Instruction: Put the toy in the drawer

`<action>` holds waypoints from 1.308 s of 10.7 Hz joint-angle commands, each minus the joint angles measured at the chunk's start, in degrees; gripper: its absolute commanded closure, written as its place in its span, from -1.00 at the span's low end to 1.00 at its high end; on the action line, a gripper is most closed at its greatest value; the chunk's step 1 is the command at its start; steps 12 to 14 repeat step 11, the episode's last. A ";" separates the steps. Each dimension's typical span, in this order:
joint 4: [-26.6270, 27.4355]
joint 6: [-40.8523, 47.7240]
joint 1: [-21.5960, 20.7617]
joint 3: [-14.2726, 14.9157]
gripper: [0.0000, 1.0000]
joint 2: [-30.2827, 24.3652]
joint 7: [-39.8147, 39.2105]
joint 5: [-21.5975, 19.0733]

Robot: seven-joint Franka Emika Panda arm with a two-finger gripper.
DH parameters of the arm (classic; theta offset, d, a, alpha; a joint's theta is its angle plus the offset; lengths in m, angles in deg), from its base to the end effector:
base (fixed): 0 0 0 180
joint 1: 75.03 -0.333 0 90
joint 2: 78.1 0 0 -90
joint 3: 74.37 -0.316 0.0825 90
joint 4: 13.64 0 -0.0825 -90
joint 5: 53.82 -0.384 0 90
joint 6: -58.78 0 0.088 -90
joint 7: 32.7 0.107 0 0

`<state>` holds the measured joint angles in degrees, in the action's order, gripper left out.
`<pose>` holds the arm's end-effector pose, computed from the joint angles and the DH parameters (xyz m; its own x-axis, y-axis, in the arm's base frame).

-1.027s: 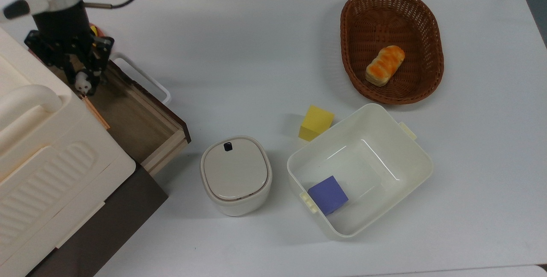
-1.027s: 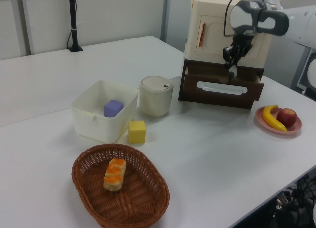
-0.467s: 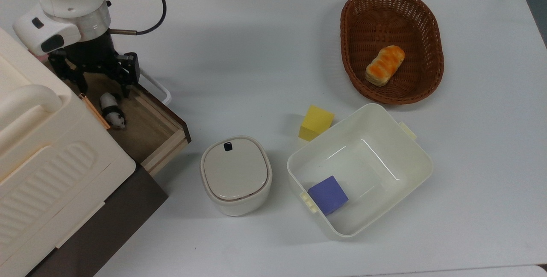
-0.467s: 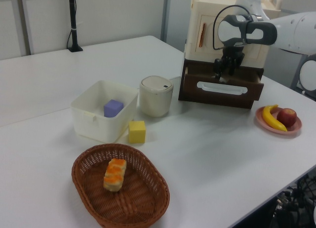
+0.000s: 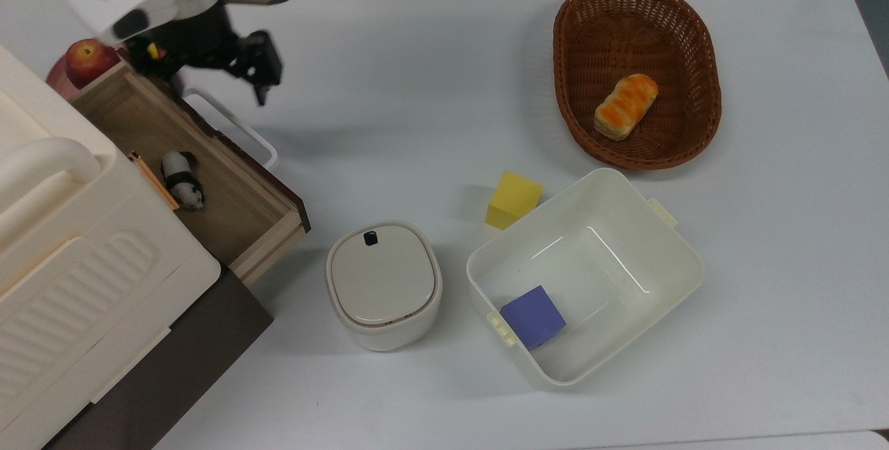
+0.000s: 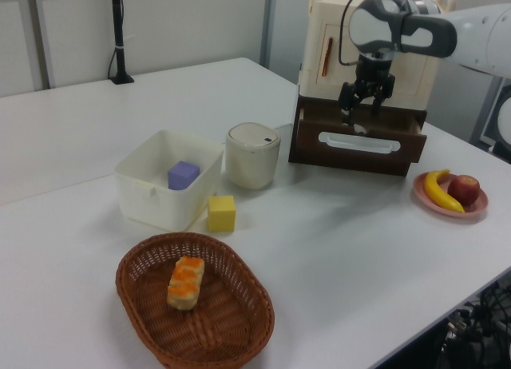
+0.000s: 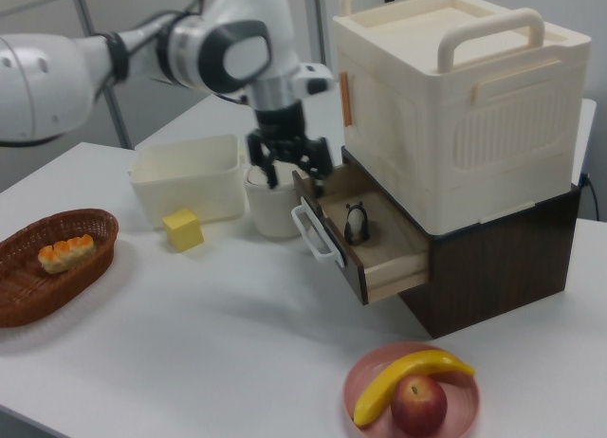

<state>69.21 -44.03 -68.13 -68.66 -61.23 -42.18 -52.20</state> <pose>0.6419 -0.1375 0.5268 0.9981 -0.0425 0.0449 -0.0454 -0.9969 0.0650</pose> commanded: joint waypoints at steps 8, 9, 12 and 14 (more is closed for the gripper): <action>2.66 6.15 -11.12 0.09 -1.00 -3.51 19.06 -3.54; 3.18 5.27 -11.12 0.09 -1.00 -3.51 19.66 -3.73; 3.45 3.16 -11.29 0.18 -1.00 -3.42 21.15 -3.73; 3.45 3.16 -11.29 0.18 -1.00 -3.42 21.15 -3.73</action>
